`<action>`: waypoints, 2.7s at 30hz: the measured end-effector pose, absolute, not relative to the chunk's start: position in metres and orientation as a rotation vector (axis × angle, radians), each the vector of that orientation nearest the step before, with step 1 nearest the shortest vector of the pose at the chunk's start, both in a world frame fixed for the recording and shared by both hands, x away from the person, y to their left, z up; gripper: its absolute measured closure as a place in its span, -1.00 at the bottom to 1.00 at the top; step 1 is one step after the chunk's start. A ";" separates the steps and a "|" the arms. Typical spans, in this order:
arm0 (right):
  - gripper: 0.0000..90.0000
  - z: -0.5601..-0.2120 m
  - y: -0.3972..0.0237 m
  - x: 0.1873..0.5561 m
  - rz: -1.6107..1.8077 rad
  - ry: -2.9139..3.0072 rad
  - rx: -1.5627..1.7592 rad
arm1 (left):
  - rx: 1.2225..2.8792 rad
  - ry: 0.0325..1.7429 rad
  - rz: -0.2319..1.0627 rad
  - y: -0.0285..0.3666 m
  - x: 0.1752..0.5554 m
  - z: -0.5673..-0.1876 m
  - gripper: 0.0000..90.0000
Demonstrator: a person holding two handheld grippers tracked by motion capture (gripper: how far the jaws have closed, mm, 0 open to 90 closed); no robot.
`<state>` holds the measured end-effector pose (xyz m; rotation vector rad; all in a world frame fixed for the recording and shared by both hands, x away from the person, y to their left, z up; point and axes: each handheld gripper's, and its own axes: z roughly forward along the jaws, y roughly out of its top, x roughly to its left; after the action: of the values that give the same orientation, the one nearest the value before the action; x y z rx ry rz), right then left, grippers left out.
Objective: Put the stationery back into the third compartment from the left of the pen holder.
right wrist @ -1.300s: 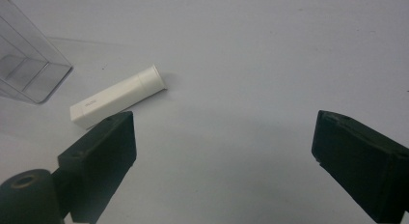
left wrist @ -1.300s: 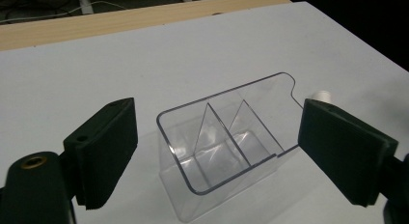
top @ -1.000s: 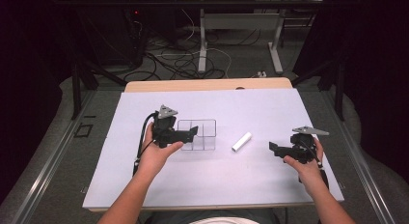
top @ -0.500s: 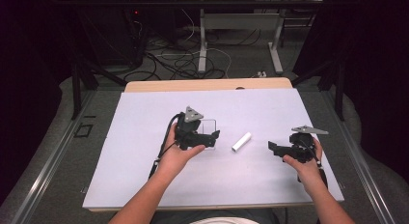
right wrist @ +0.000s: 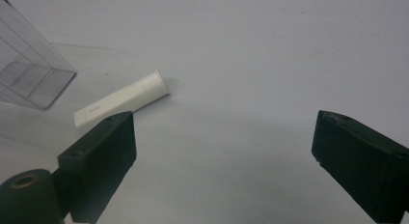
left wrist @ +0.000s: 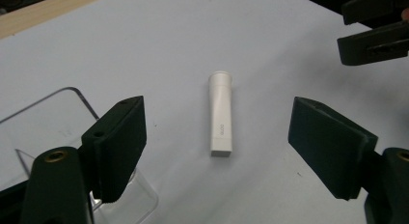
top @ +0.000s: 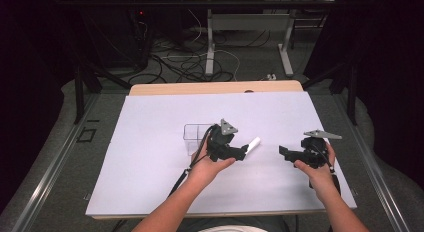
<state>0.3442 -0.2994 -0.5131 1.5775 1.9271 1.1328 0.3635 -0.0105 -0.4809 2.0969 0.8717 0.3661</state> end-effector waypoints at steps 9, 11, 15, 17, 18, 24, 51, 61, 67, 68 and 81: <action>-0.82 -0.513 -0.300 0.345 1.133 1.923 1.580 | 2.131 0.893 0.354 -0.022 0.368 -0.501 -0.39; -0.82 -0.513 -0.300 0.345 1.132 1.923 1.578 | 2.139 0.896 0.339 -0.024 0.368 -0.506 -0.38; -0.82 -0.513 -0.301 0.345 1.131 1.924 1.575 | 2.163 0.893 0.329 -0.027 0.368 -0.514 -0.32; -0.82 -0.513 -0.301 0.345 1.131 1.924 1.575 | 2.174 0.895 0.323 -0.029 0.368 -0.517 -0.31; -0.82 -0.513 -0.301 0.345 1.132 1.923 1.574 | 2.173 0.898 0.321 -0.030 0.368 -0.519 -0.31; -0.82 -0.512 -0.301 0.345 1.134 1.922 1.572 | 2.196 0.904 0.321 -0.036 0.369 -0.527 -0.27; -0.82 -0.512 -0.299 0.345 1.139 1.929 1.577 | 2.244 0.990 0.375 -0.061 0.369 -0.550 0.12; -0.82 -0.512 -0.299 0.345 1.138 1.934 1.569 | 2.248 1.036 0.378 -0.061 0.373 -0.552 0.35; -0.82 -0.512 -0.299 0.345 1.139 1.937 1.568 | 2.245 1.040 0.369 -0.060 0.373 -0.552 0.53; -0.82 -0.512 -0.299 0.345 1.140 1.937 1.567 | 2.245 1.040 0.370 -0.060 0.373 -0.552 0.54; -0.82 -0.512 -0.298 0.345 1.137 1.941 1.562 | 2.236 1.036 0.345 -0.059 0.375 -0.550 0.58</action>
<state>0.3452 -0.2983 -0.5124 1.5619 1.9407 1.1370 0.3747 -0.0586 -0.5503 2.2355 1.0359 0.3454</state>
